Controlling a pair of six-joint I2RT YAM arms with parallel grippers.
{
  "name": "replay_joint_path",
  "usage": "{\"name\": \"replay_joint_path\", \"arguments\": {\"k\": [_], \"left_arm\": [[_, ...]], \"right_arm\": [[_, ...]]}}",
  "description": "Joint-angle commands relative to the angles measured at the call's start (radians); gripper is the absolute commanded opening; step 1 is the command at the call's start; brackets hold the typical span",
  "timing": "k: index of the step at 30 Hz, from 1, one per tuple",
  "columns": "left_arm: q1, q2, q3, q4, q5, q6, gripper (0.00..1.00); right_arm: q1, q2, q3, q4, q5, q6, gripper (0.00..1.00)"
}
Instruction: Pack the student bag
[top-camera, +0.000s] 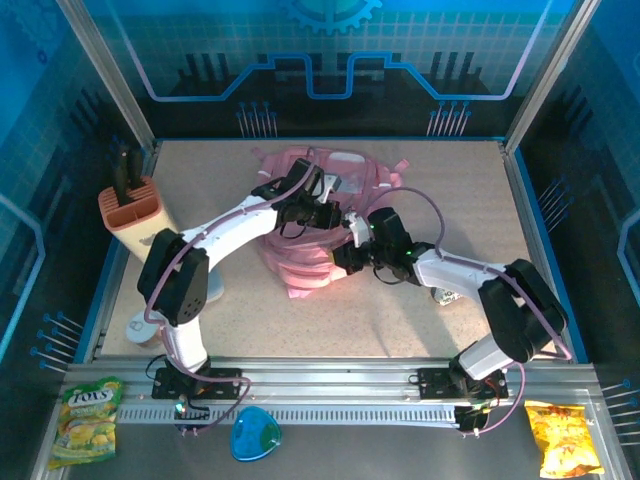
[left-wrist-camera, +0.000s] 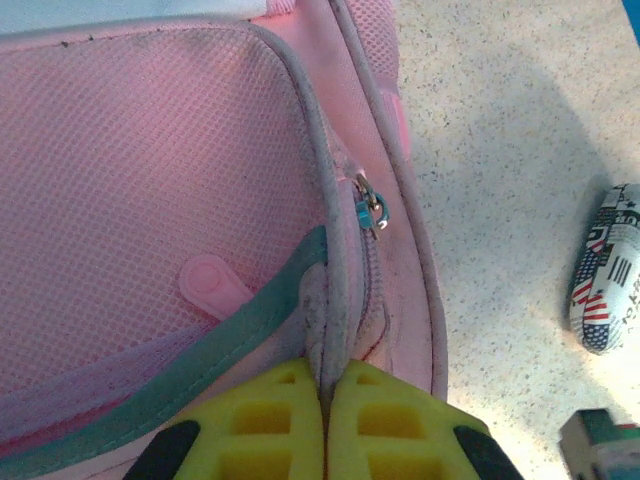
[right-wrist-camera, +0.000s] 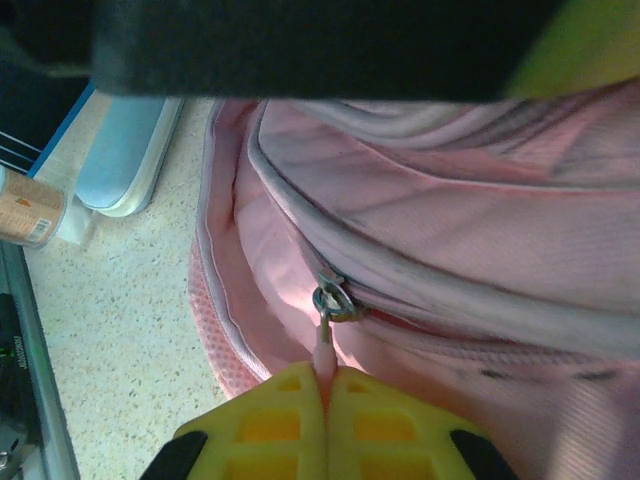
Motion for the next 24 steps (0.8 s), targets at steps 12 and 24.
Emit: {"name": "replay_joint_path", "arguments": {"k": [12,24], "left_arm": [[0.048,-0.099,-0.062,0.144,0.095,-0.057,0.00],[0.039,-0.121,-0.073,0.186,0.153,-0.072,0.00]], "right_arm": [[-0.217,-0.288,-0.163,0.118,0.029,0.463,0.58],[-0.251,-0.071,-0.041,0.268,-0.108,0.804,0.54]]}}
